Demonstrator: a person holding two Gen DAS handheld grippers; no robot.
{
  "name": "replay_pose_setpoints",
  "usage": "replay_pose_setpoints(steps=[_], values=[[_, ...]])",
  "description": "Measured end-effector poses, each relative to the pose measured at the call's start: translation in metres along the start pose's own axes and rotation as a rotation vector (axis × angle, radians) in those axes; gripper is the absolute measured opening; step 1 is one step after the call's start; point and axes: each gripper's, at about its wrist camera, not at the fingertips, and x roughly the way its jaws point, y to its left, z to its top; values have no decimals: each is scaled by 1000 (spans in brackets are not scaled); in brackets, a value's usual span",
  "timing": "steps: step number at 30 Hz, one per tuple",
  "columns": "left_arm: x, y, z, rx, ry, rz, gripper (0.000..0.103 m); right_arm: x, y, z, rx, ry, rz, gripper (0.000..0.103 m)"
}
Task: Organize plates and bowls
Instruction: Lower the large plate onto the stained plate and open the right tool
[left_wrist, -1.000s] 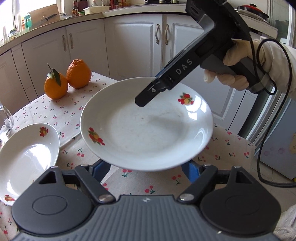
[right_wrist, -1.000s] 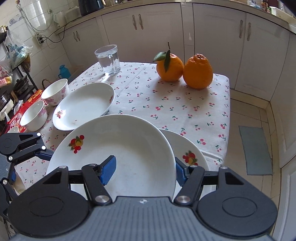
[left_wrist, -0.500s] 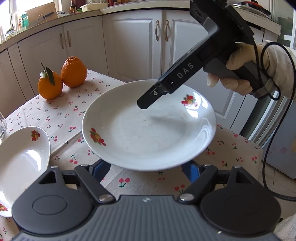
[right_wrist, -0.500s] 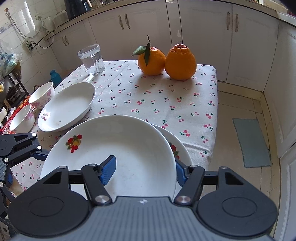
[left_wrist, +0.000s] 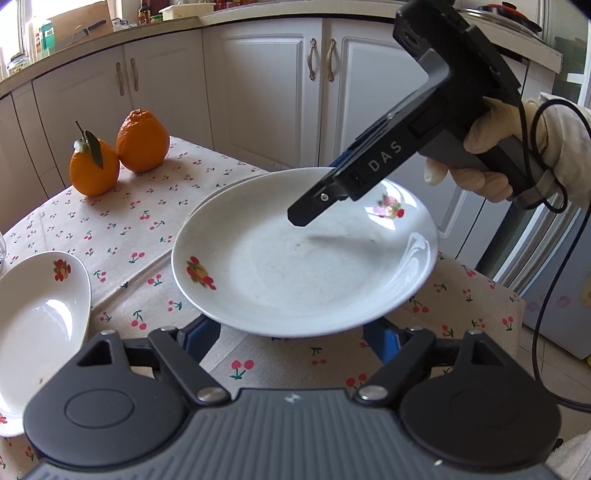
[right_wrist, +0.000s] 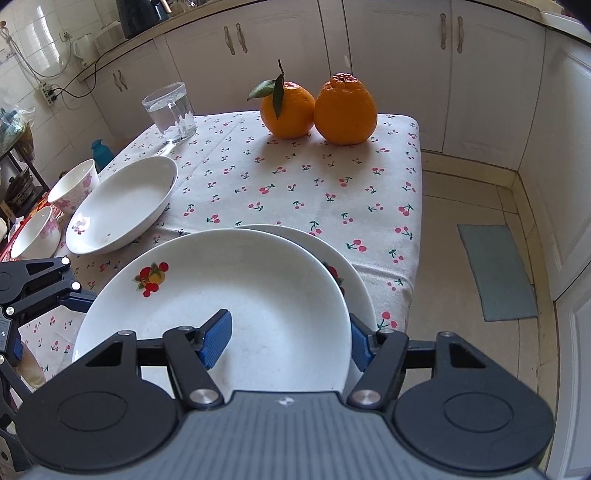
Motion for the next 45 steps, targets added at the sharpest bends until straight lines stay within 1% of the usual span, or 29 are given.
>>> replay_pose_setpoints(steps=[7,14,18,21,27,29,30,33,34,36,38,40,42,45], values=[[0,1,0,-4,-3,-2,86,-9,0,-7,16,-5,-9,71],[0,7,0,-33,-9,-26,88,-21,2,-13,27,-14,-24,72],[0,7,0,-43,-9,-26,89,-27,4,-18,29,-18,-30,74],[0,4,0,-22,-18,-14,89,-30,6,-21,27,-19,-44,75],[-3,-1,0,-15,-27,12,89,-32,16,-27,4,-12,-75,79],[-5,-2,-2,-11,-29,24,89,-32,20,-29,-1,-7,-81,84],[-7,-3,-3,-12,-35,27,89,-31,21,-30,-4,-3,-86,88],[-16,-1,-7,-33,-55,38,89,-26,22,-35,-12,27,-119,89],[-20,0,-8,-41,-62,47,90,-25,23,-37,-16,25,-112,89],[-27,1,-11,-56,-73,79,92,-25,24,-40,-15,28,-120,91],[-36,3,-14,-77,-89,131,95,-28,28,-41,-28,23,-141,94],[-43,7,-20,-118,-95,212,96,-34,33,-41,-41,4,-153,100],[-48,16,-27,-178,-83,309,96,-40,41,-39,-62,-20,-166,103],[-51,31,-41,-245,-47,441,96,-50,57,-32,-108,-62,-172,103]])
